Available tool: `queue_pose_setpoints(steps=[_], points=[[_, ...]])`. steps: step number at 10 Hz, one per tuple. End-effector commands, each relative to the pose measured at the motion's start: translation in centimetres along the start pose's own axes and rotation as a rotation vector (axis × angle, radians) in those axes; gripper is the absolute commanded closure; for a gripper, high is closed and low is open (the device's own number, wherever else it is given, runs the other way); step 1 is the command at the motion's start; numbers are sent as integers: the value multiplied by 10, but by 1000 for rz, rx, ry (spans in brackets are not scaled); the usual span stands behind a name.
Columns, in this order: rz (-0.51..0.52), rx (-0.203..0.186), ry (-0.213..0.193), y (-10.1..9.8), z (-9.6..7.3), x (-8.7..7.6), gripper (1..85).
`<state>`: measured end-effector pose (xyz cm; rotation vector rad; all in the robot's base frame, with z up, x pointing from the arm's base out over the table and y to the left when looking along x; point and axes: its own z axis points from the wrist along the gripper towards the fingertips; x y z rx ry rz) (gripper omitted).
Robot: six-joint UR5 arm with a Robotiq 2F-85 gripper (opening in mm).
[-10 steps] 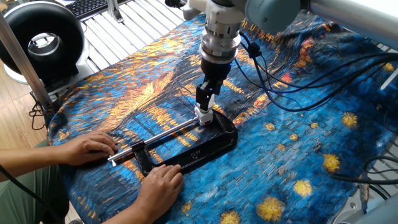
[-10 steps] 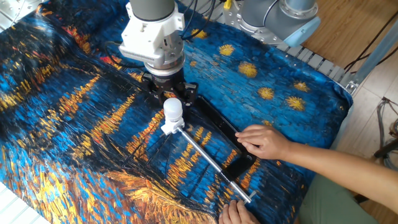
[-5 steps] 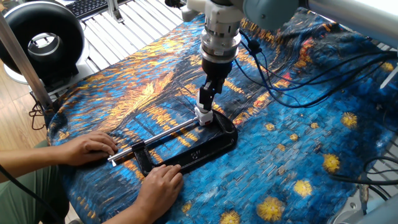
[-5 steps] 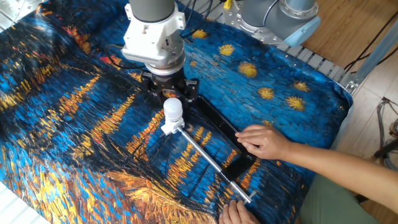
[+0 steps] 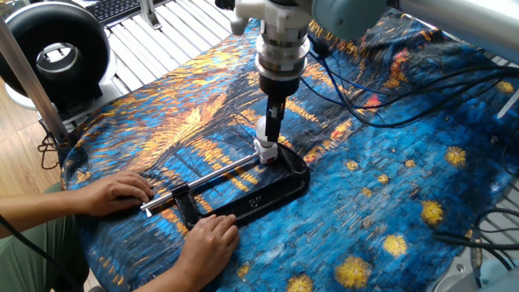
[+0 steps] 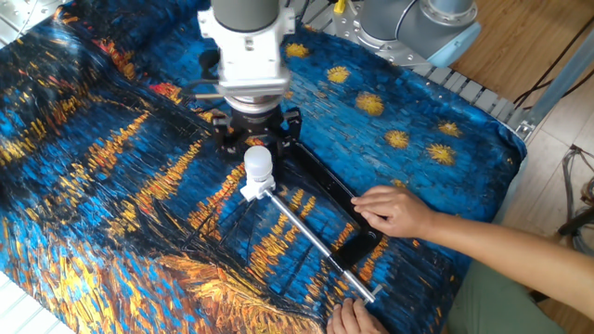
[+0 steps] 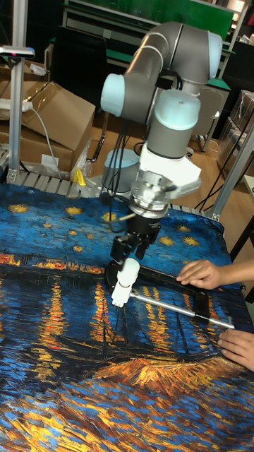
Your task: Install the light bulb by rotating it
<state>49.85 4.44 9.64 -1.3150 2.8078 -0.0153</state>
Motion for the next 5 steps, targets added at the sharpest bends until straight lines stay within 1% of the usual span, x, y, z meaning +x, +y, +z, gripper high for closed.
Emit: queue_pose_setpoints(steps=[1, 2, 3, 5], points=[[-257, 68, -21, -7, 1, -14, 180], [-300, 76, -25, -9, 1, -15, 183], [-320, 83, -30, -11, 2, -15, 207], [-350, 81, -34, -10, 4, -13, 213]])
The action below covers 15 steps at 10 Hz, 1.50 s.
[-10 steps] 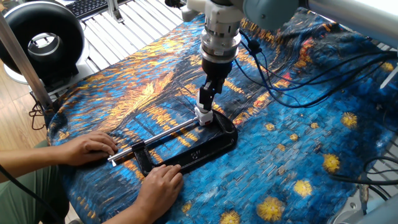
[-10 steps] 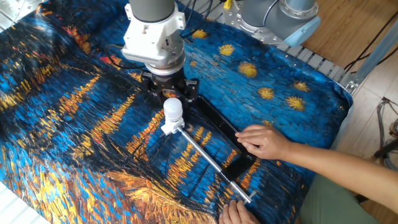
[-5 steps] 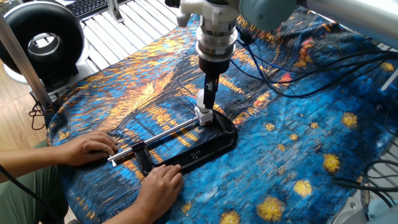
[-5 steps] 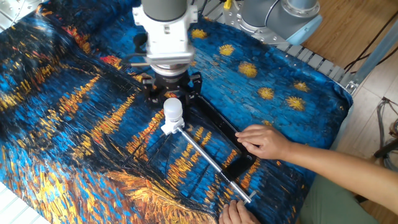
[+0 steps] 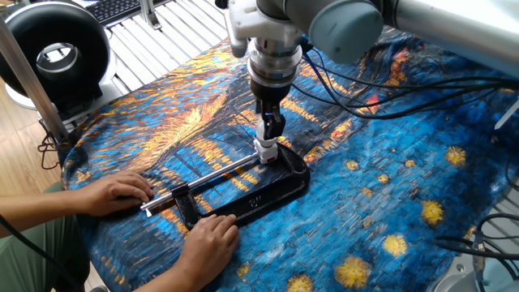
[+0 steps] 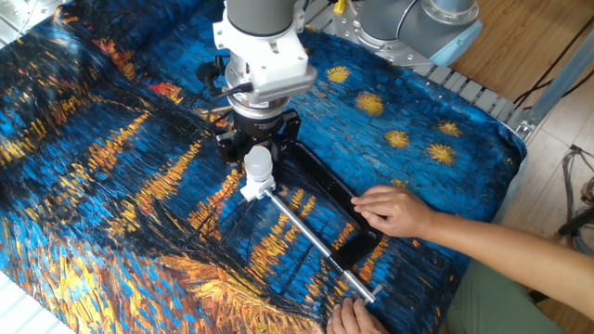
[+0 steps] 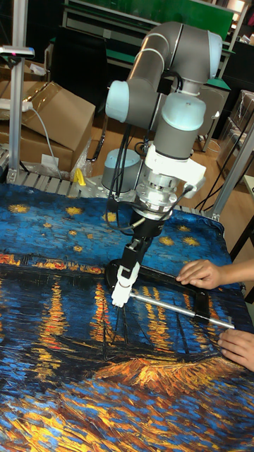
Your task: Install the light bulb by rotating it
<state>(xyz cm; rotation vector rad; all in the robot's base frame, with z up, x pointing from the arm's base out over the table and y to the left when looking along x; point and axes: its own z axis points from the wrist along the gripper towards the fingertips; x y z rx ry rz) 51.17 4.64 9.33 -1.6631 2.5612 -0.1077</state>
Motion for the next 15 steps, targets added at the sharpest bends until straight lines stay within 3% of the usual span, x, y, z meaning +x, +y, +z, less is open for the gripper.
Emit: queue_pose_setpoints(steps=[1, 8, 13, 15], points=[[-84, 13, -15, -2, 1, -1, 217], [-46, -5, -3, 3, 2, 4, 337], [61, -24, -8, 9, 3, 5, 433], [171, -39, -17, 10, 2, 4, 443]])
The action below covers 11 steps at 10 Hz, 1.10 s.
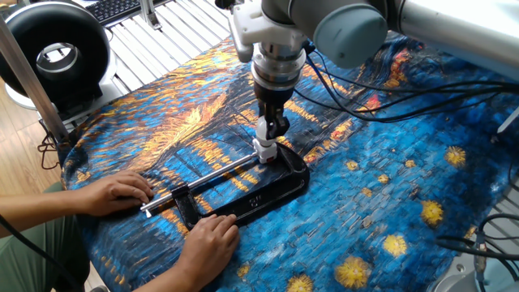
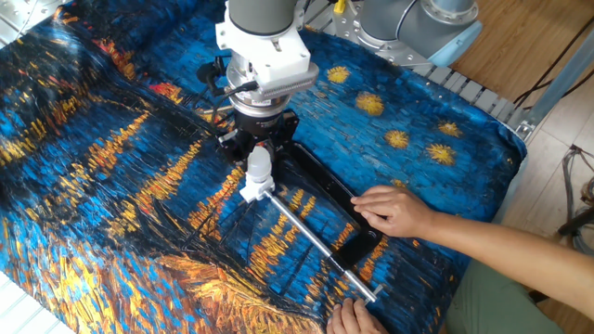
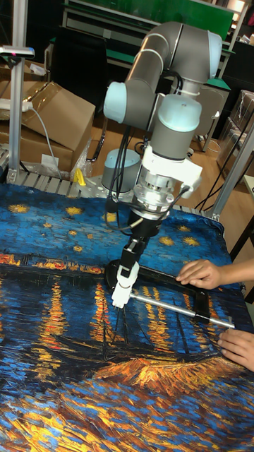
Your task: Install the light bulb by rotating it
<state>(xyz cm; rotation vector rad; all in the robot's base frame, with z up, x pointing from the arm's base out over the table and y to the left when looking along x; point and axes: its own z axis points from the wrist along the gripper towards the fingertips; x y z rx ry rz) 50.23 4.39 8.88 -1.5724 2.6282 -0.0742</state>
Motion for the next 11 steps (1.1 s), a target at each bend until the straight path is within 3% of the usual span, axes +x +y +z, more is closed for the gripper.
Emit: queue_pose_setpoints(steps=[1, 5, 8, 11], points=[[167, -30, -17, 4, -2, -2, 457], [448, -68, -25, -3, 5, -1, 517], [628, -95, -23, -4, -2, 5, 547], [804, -108, -45, -3, 1, -6, 583]])
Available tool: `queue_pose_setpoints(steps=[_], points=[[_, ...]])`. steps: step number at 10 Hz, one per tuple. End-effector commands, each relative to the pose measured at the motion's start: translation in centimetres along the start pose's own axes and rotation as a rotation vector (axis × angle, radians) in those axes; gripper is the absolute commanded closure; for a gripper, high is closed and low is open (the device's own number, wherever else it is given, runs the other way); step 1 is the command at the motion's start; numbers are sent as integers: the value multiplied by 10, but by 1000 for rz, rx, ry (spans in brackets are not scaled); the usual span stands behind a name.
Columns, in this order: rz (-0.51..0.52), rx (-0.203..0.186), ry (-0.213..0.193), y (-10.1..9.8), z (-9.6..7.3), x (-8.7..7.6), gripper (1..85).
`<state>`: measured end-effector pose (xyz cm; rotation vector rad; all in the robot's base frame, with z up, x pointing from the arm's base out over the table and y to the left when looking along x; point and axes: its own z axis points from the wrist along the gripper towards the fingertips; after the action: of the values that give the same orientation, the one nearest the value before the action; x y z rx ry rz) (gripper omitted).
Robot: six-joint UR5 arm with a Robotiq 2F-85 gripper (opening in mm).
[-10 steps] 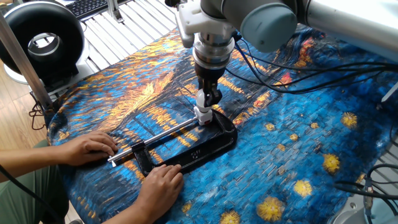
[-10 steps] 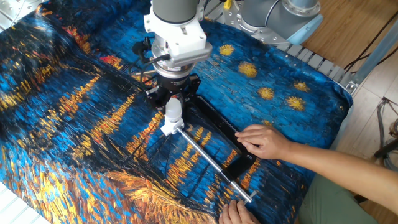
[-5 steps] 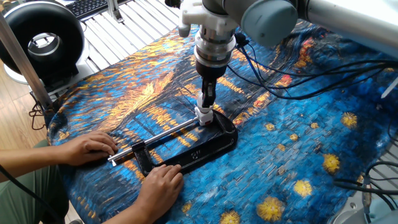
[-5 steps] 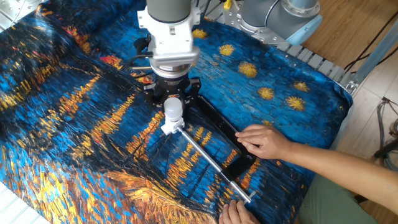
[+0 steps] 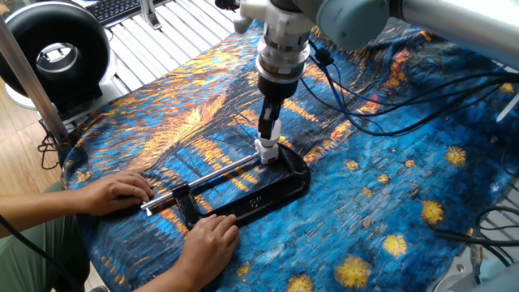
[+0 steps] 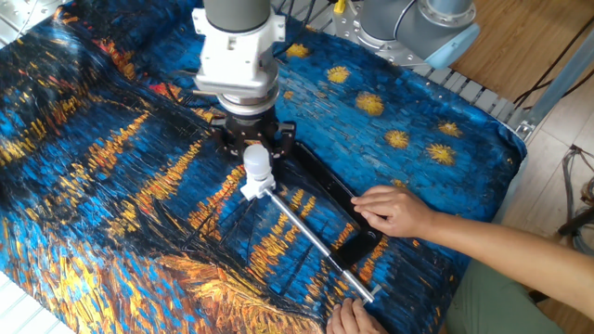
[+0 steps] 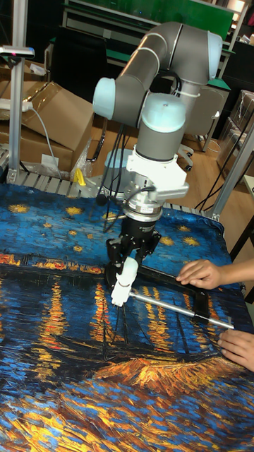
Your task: Install the light bulb by rotating it
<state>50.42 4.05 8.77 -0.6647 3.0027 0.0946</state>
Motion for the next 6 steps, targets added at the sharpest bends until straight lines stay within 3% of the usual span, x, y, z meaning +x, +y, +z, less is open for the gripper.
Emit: queue_pose_setpoints(steps=[1, 4, 5, 6], points=[[190, -22, -29, 7, 3, -8, 583], [240, -69, -12, 15, 2, -3, 557], [232, -87, 8, 14, -4, 4, 517], [218, -112, 27, 15, -10, 10, 420]])
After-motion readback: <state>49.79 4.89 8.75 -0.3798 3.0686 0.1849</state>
